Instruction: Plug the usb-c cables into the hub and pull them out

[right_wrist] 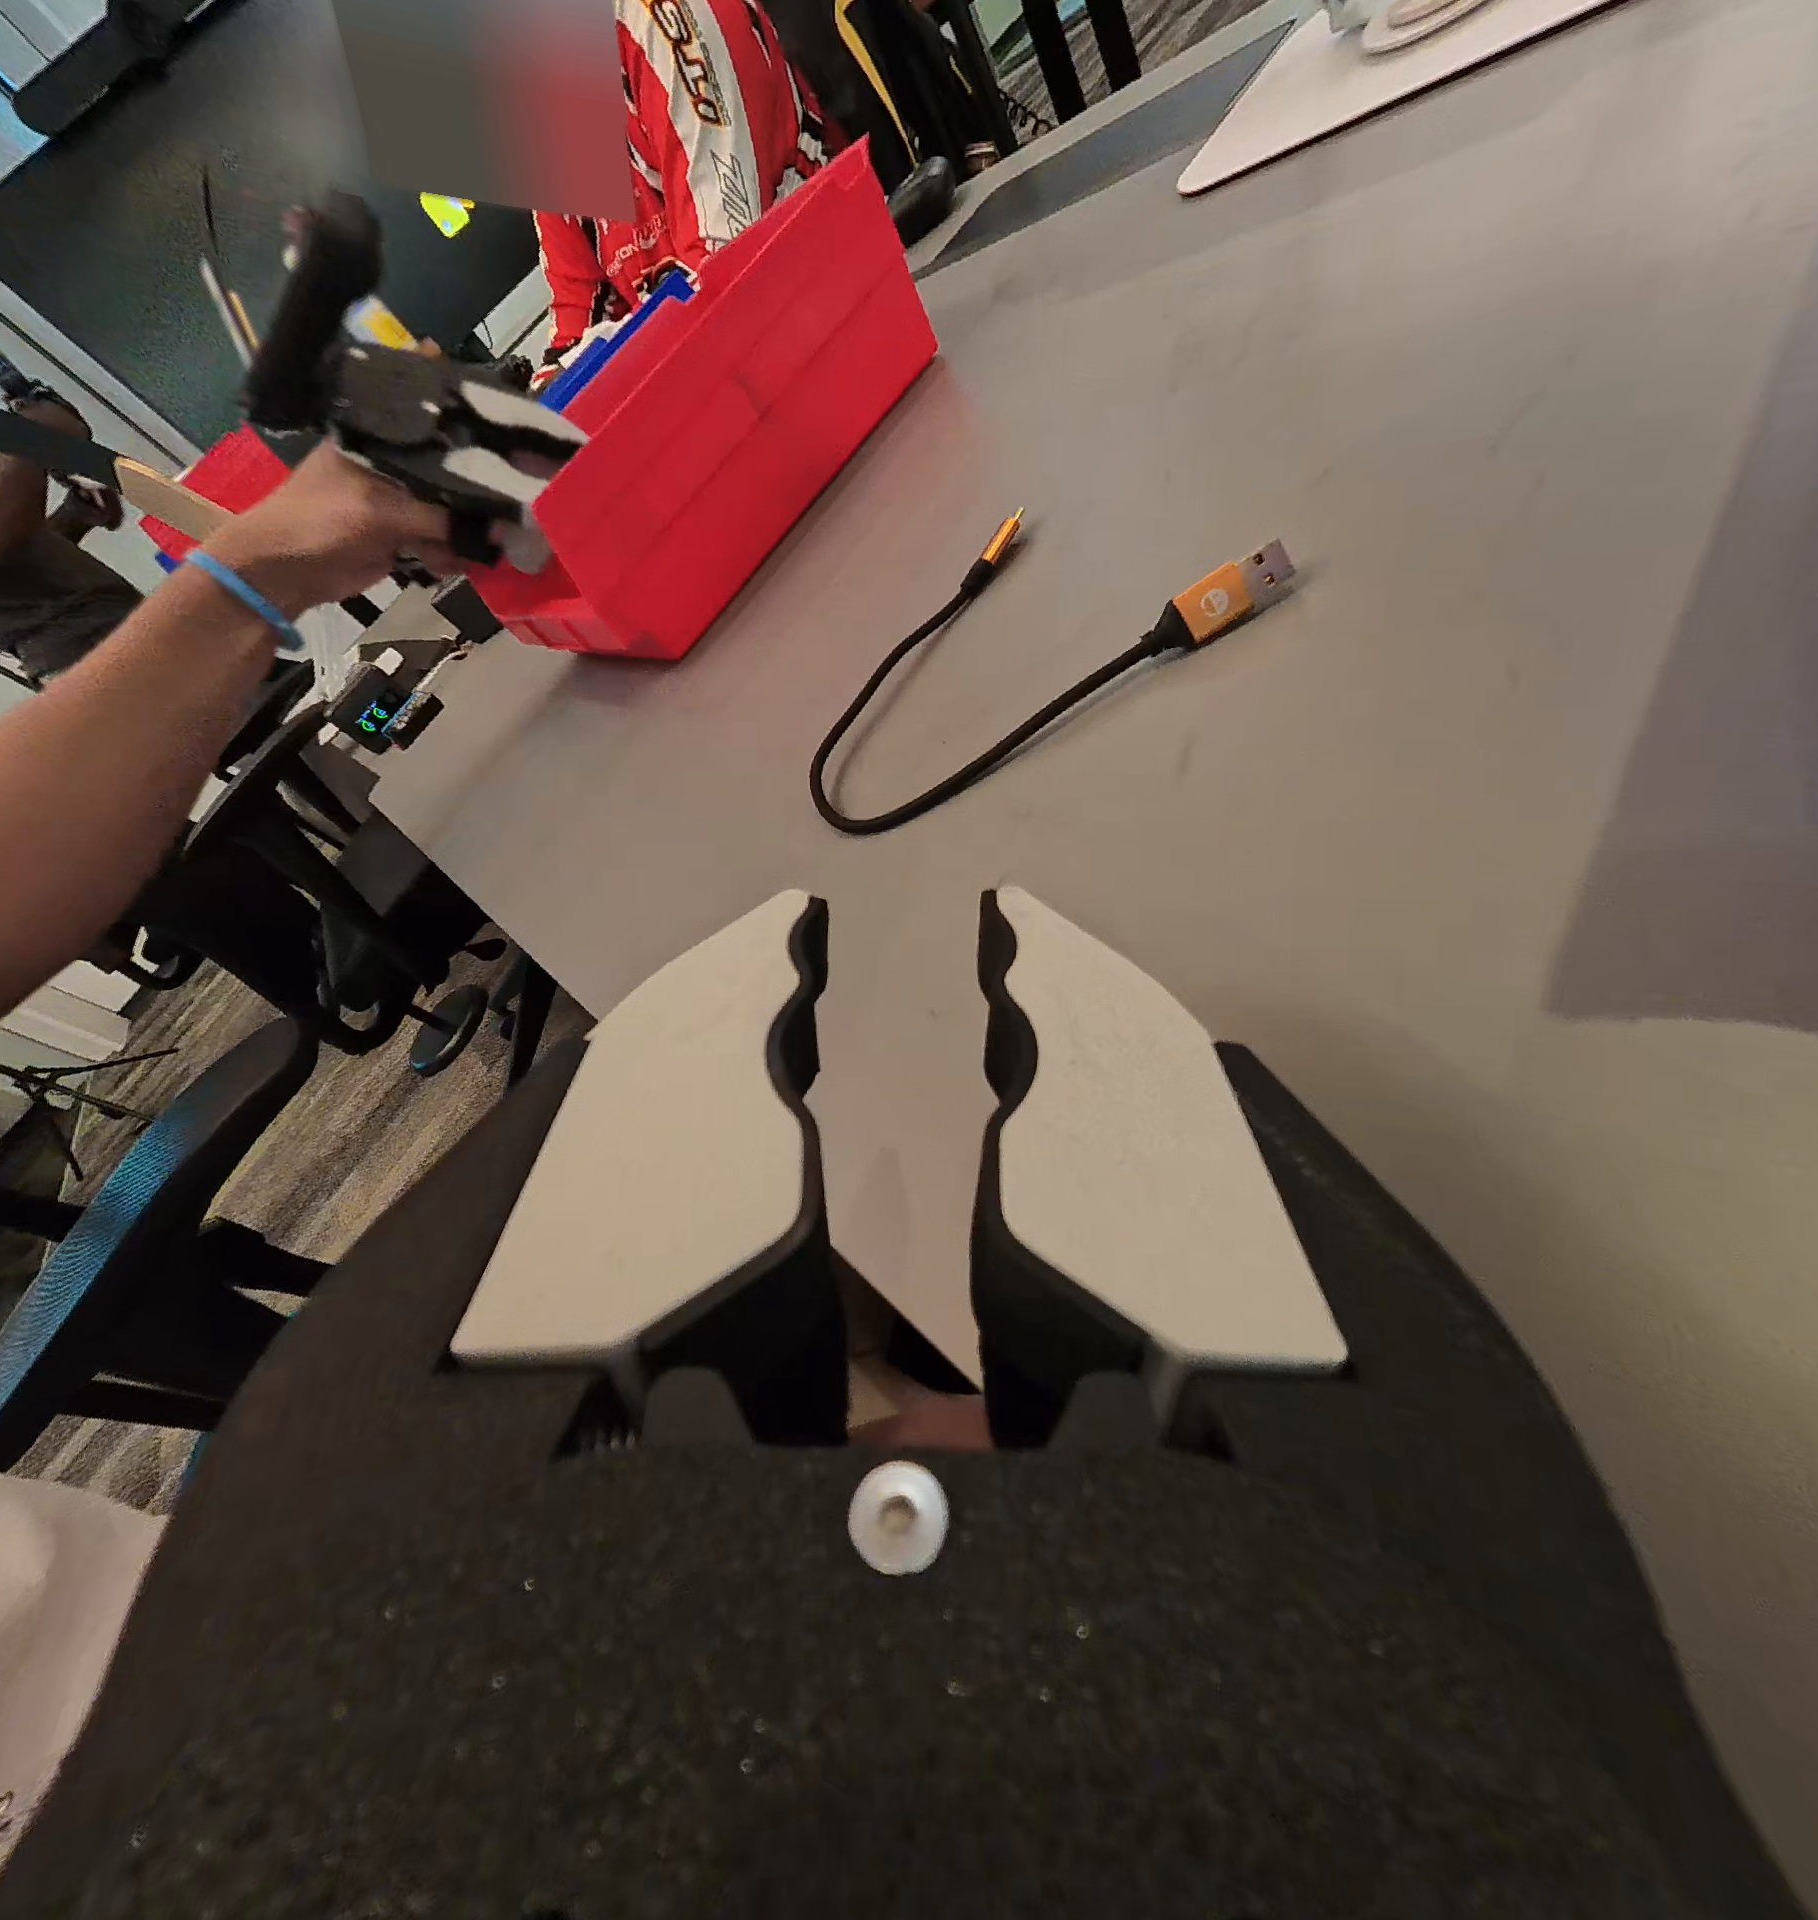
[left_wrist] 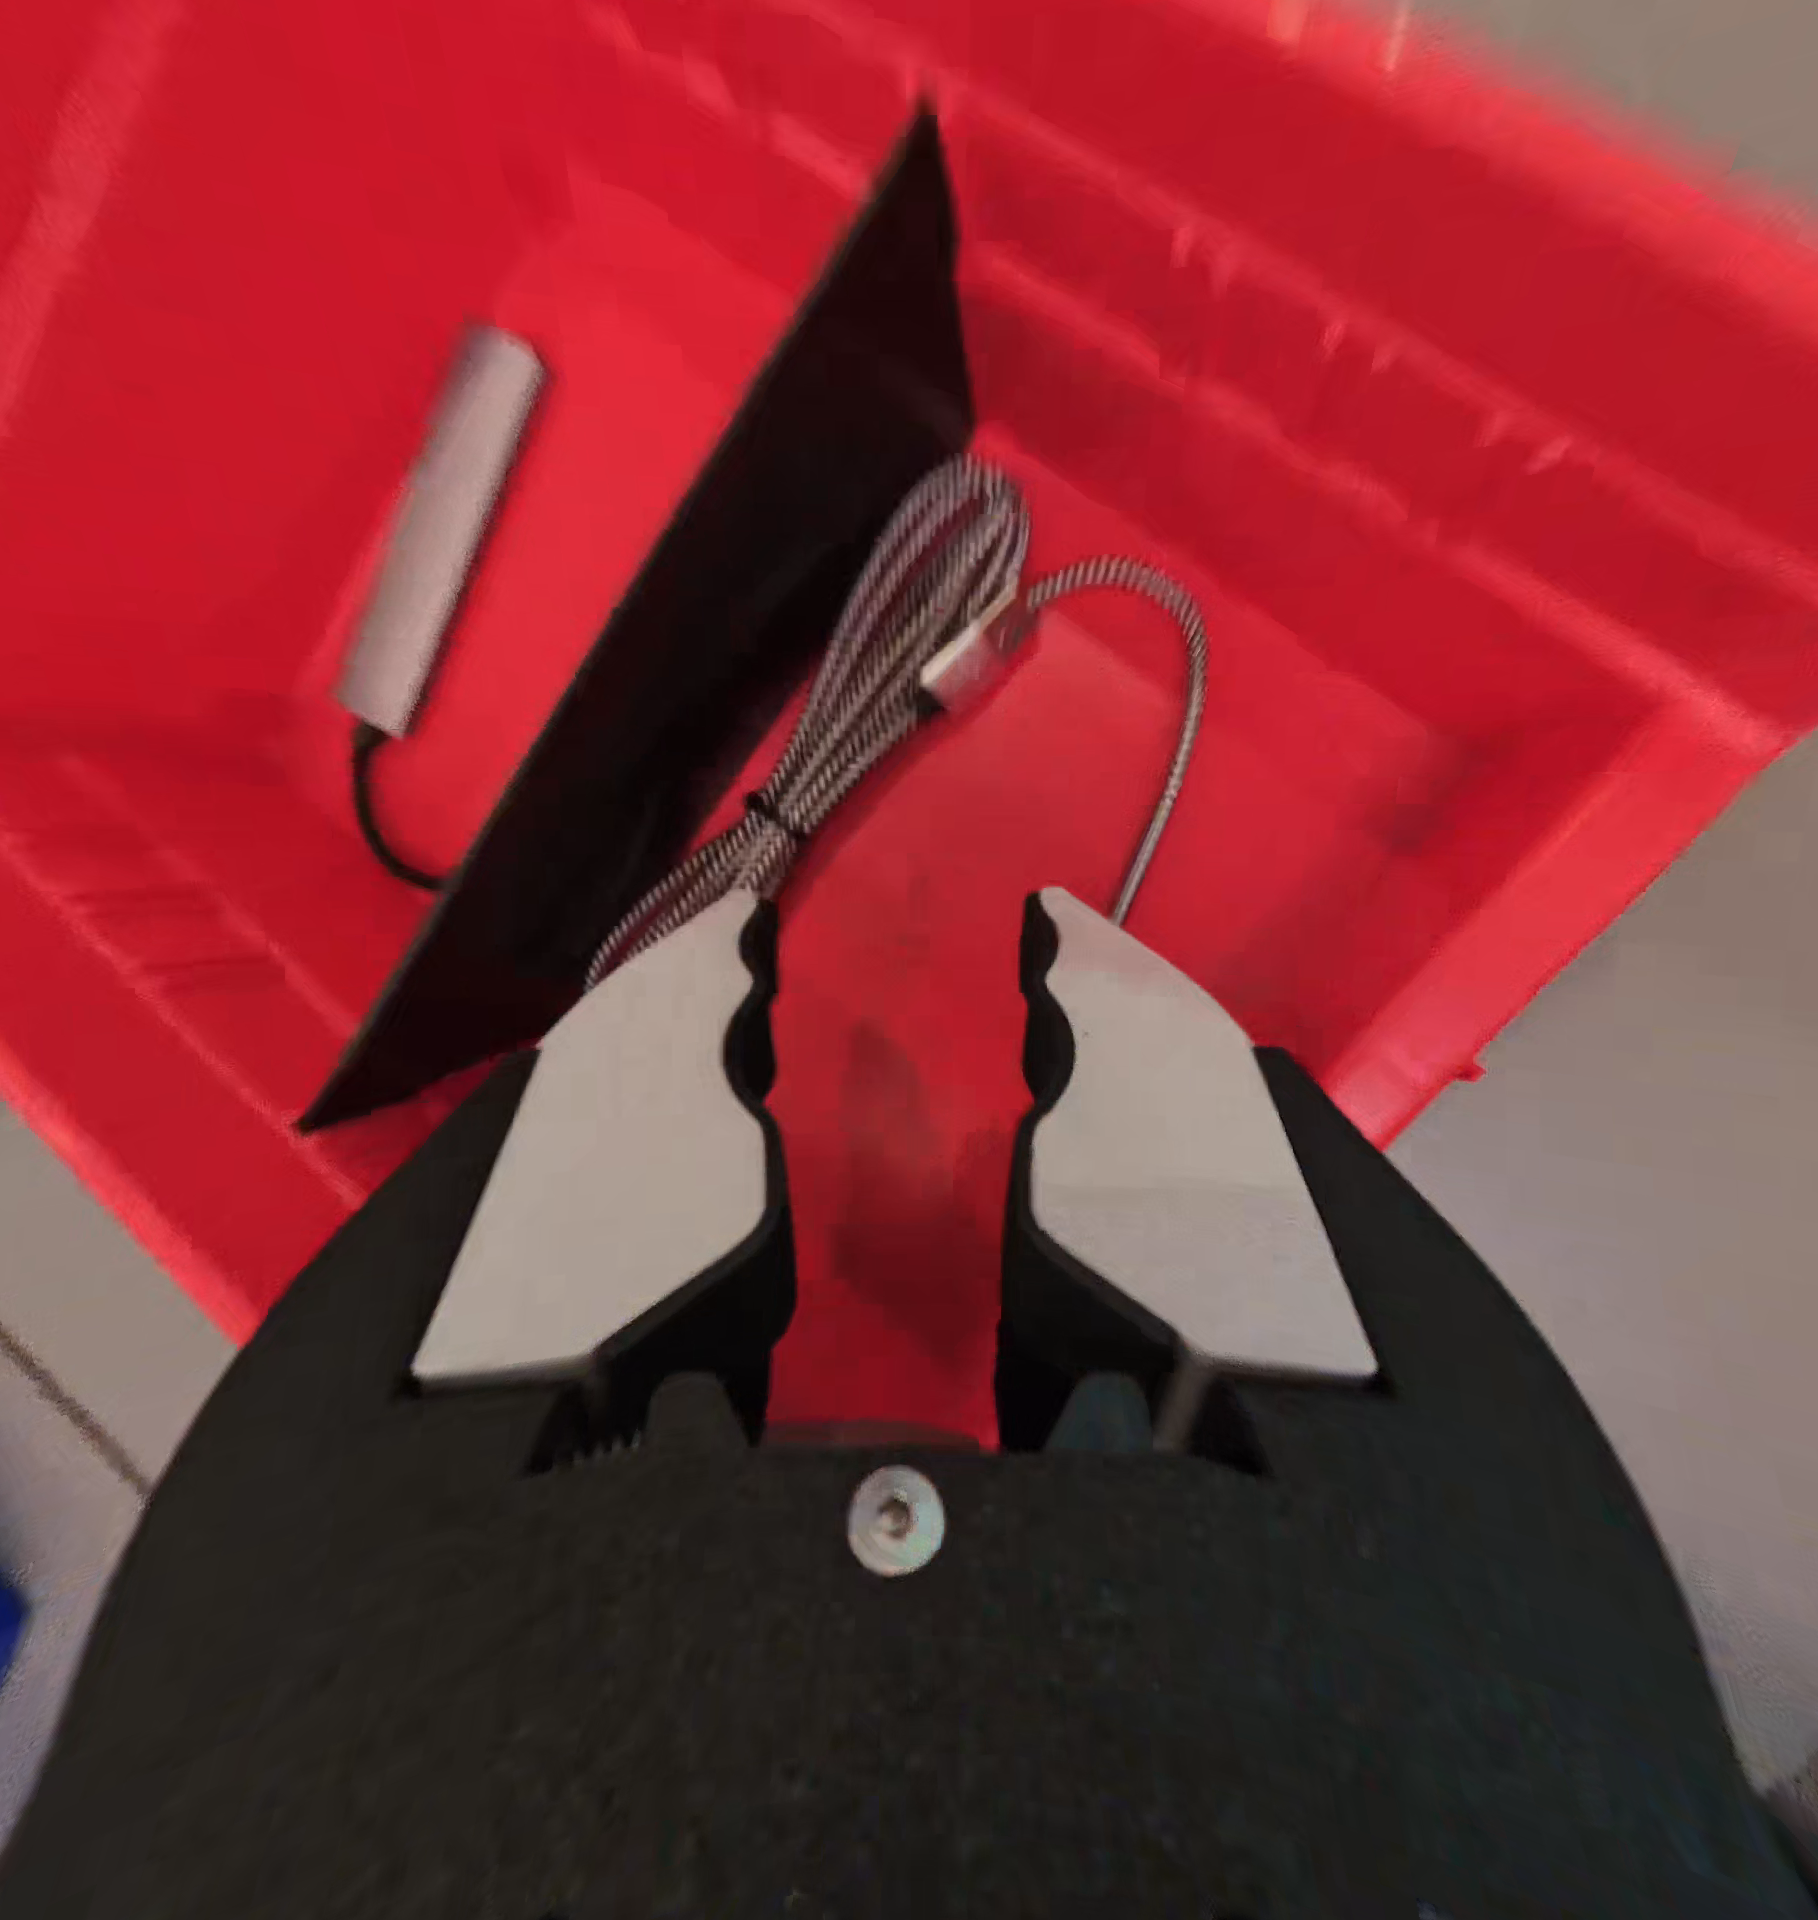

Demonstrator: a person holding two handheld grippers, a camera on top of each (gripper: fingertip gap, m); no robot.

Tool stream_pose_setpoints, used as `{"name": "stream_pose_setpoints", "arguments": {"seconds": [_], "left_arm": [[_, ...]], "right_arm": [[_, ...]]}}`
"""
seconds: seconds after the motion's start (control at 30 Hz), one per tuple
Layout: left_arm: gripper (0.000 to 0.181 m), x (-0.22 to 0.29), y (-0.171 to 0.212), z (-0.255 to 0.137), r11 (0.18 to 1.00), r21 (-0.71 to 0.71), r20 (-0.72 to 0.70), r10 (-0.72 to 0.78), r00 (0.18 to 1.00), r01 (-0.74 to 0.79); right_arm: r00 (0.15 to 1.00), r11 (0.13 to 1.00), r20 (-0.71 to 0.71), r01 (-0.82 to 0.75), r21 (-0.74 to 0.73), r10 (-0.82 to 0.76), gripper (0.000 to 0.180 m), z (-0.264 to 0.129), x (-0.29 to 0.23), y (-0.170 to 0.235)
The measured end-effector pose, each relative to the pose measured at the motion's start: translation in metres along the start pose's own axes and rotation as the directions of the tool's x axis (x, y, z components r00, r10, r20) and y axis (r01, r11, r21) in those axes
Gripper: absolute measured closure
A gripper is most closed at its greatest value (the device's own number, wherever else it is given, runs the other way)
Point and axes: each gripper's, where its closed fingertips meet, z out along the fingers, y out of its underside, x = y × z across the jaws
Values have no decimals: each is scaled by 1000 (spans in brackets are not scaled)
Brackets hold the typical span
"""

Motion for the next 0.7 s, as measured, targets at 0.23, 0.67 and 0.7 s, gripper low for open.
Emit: {"name": "stream_pose_setpoints", "arguments": {"seconds": [0.23, 0.67, 0.7], "left_arm": [[130, -14, 8, 29, 933, -252, 58, 281, 958, -258], [167, -30, 1, 60, 882, -237, 91, 438, 895, -407], [168, -30, 1, 60, 877, -247, 100, 445, 890, -411]], "right_arm": [[1000, 1000, -1, -3, 5, 3, 153, -1, 2, -1], [999, 1000, 27, -30, 2, 30, 153, -4, 0, 2], [999, 1000, 29, -30, 1, 30, 153, -4, 0, 1]]}}
